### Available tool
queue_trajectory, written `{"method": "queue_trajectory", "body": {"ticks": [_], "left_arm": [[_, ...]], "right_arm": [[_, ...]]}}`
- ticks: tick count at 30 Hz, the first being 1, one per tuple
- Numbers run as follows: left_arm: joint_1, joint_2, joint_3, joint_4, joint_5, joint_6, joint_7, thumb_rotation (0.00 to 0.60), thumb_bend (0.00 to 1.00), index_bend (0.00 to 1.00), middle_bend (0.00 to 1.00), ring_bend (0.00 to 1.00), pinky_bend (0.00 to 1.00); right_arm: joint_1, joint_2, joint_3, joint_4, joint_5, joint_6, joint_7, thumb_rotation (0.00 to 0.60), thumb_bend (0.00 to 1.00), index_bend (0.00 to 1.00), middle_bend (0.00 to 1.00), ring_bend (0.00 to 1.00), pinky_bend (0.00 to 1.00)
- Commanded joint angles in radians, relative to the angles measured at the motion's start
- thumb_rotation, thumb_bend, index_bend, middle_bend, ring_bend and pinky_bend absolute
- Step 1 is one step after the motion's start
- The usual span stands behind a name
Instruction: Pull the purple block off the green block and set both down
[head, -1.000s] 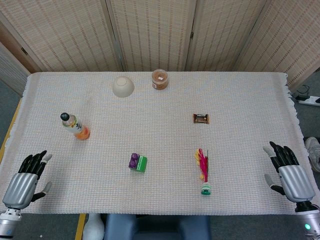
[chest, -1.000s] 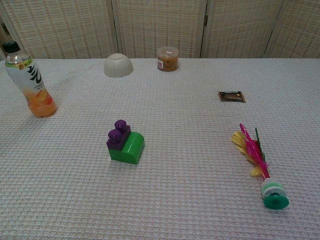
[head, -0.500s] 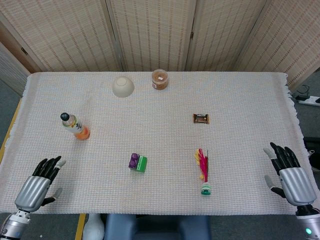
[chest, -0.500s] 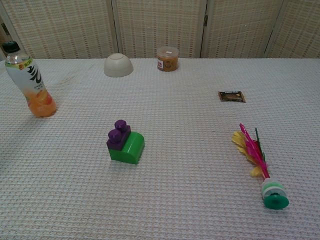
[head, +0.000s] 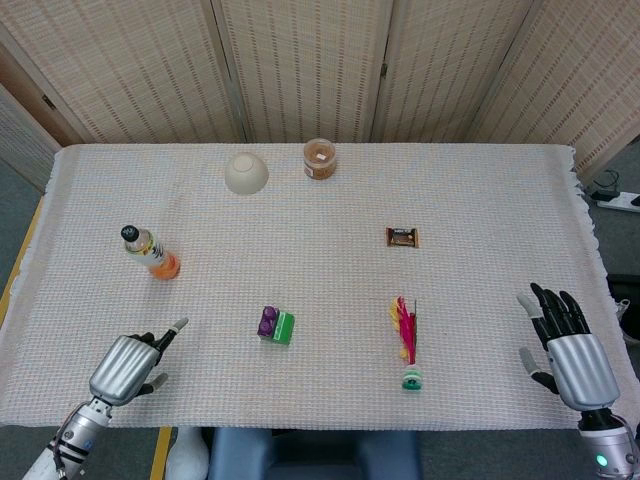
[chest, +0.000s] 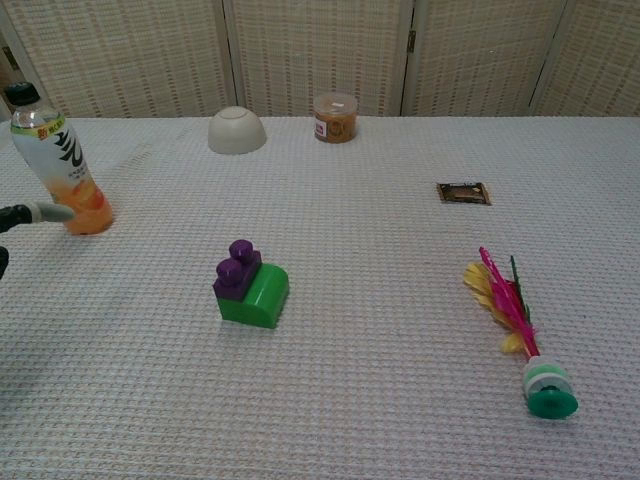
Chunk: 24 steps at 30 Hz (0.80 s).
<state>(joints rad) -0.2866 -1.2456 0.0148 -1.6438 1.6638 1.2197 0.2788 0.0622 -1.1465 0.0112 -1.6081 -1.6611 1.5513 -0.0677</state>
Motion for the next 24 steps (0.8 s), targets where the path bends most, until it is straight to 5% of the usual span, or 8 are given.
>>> {"method": "queue_trajectory", "body": {"ticks": [1,10,24], "left_arm": [[-0.070,-0.041,-0.071,-0.031,-0.085,-0.061,-0.105,0.600,0.24,0.12,1.00,0.92,0.99],[-0.147,-0.061,-0.153,-0.158,-0.350,-0.208,-0.170,0.600,0.23,0.17,1.00,1.00,1.00],[-0.297,-0.260,-0.208,-0.152,-0.700,-0.219,0.103,0.600,0.24,0.19,1.00,1.00,1.00]], "right_arm": [[0.002,-0.007,0.004,0.003,0.005,-0.001,0.000,0.600,0.45,0.00,0.00,0.00,0.00],[0.027,-0.021,0.027,0.021,0.052,-0.047,0.008,0.600,0.45,0.00,0.00,0.00,0.00],[0.043,-0.046,0.051,0.079,0.065,-0.036,0.062,0.600,0.45,0.00,0.00,0.00,0.00]]}}
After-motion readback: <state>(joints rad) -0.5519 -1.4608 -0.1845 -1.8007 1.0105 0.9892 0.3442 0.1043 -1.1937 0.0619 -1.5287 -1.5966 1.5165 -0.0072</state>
